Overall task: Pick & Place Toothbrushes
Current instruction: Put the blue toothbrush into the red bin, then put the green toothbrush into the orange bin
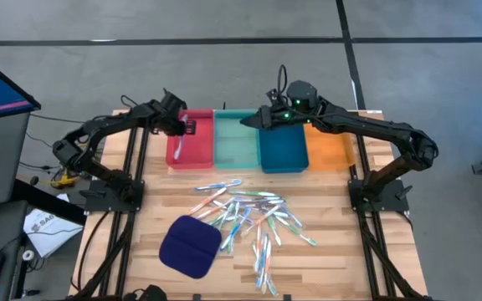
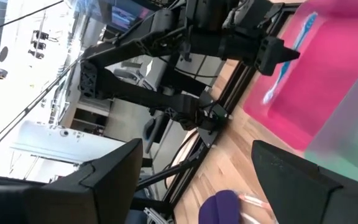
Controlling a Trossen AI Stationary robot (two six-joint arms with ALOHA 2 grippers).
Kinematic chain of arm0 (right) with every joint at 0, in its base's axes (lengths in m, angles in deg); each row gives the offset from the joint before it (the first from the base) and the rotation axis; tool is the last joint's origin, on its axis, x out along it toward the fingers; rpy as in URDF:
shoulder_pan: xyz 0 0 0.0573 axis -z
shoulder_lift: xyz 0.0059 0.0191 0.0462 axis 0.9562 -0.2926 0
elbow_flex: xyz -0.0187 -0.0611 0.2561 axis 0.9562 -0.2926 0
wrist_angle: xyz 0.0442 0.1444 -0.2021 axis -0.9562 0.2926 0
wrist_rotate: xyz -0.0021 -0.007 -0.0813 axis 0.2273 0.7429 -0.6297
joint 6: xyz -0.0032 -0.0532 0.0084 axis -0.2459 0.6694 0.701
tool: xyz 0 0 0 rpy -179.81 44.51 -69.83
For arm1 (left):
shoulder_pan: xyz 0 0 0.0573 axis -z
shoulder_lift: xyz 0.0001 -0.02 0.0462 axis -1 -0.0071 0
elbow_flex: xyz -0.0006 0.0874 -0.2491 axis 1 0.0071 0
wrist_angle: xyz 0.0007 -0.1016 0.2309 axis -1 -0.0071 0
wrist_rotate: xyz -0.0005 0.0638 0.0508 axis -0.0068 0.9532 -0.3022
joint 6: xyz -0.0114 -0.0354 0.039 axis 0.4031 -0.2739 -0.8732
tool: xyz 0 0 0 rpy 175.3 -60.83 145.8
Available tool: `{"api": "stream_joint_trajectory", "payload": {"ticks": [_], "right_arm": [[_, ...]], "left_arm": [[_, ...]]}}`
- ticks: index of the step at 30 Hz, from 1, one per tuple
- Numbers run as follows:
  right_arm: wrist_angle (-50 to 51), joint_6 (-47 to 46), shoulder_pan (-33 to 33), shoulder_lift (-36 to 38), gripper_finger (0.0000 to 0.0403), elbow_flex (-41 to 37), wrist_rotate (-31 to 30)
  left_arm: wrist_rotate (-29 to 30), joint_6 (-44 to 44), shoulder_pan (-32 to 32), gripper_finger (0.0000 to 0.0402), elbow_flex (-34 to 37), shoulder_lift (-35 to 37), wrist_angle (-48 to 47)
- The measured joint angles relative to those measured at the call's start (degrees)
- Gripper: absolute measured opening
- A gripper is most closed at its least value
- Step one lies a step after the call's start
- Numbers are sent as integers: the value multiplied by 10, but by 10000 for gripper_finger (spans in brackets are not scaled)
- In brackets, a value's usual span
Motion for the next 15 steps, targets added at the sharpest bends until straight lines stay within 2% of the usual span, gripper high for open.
{"api": "stream_joint_trajectory", "payload": {"ticks": [8,15], "right_arm": [[0,0,0,0,296,0,0],[0,0,2,0,296,0,0]], "left_arm": [[10,-19,0,70,0,0,-2],[12,-26,0,81,0,0,-2]]}}
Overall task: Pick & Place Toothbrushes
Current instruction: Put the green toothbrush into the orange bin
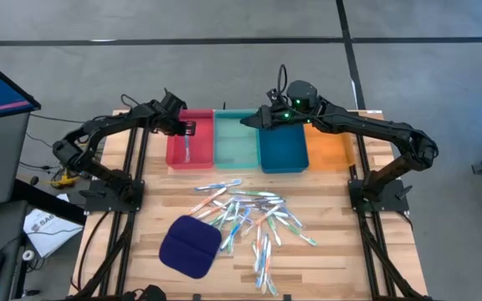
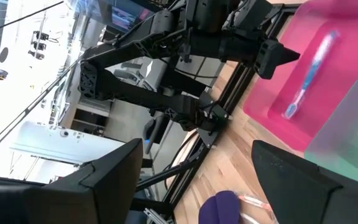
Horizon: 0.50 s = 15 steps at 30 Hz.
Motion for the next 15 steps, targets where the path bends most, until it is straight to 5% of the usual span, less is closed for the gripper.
{"api": "stream_joint_trajectory", "payload": {"ticks": [6,15], "right_arm": [[-1,0,0,0,296,0,0],[-61,27,0,0,296,0,6]], "left_arm": [[-16,-4,0,82,0,3,3],[-165,-10,2,82,0,48,91]]}}
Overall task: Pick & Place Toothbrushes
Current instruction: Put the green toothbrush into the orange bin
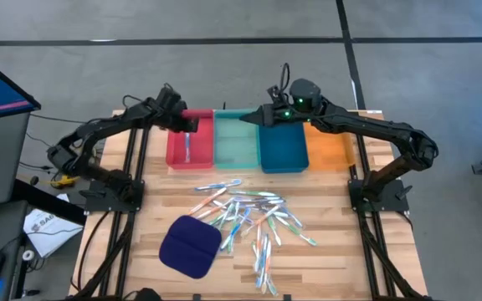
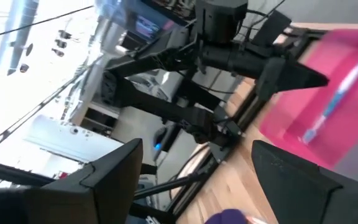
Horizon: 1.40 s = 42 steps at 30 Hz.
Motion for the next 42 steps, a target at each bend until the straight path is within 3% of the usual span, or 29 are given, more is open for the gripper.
{"api": "stream_joint_trajectory", "payload": {"ticks": [10,17,24,29,34,38,42], "right_arm": [[-82,-58,-20,3,296,0,58],[-219,-131,-65,5,296,0,21],[-318,-138,-117,5,296,0,-66],[-365,-141,-148,5,296,0,-66],[-444,-58,-192,5,296,0,-28],[-412,-89,-231,5,296,0,25],[-284,-156,-275,5,296,0,67]], "left_arm": [[-199,24,5,82,0,117,114],[-300,13,44,82,0,191,121],[-304,40,134,82,0,258,119],[-299,68,209,82,0,282,114],[-285,79,274,82,0,290,112],[-231,84,315,80,0,290,112],[-170,83,349,75,0,276,113]]}}
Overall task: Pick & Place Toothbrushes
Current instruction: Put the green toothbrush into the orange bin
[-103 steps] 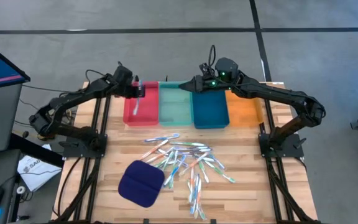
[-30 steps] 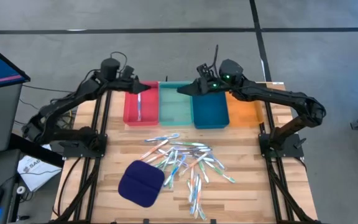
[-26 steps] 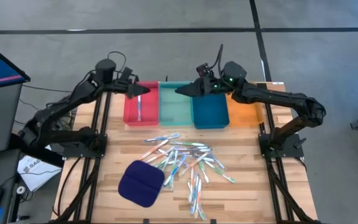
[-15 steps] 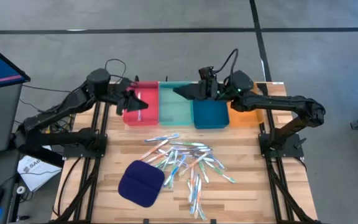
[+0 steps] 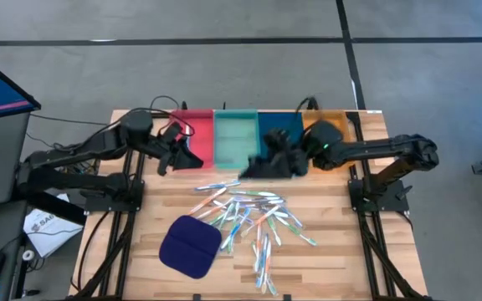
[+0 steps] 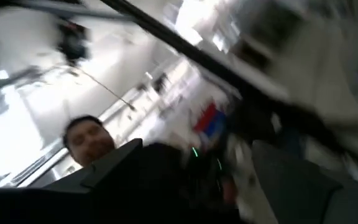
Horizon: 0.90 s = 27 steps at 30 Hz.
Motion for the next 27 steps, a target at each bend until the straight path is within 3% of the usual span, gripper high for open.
{"api": "stream_joint_trajectory", "payload": {"ticks": [9,17,20,27], "right_arm": [[413,-12,-58,0,296,0,-17],[815,-84,-99,0,296,0,-145],[878,-70,-113,0,296,0,-182],[863,63,-161,-5,296,0,-208]], "left_arm": [[11,4,48,68,0,-54,3],[14,12,105,67,0,-87,1],[14,13,120,67,0,-91,2],[43,12,141,67,0,-91,9]]}}
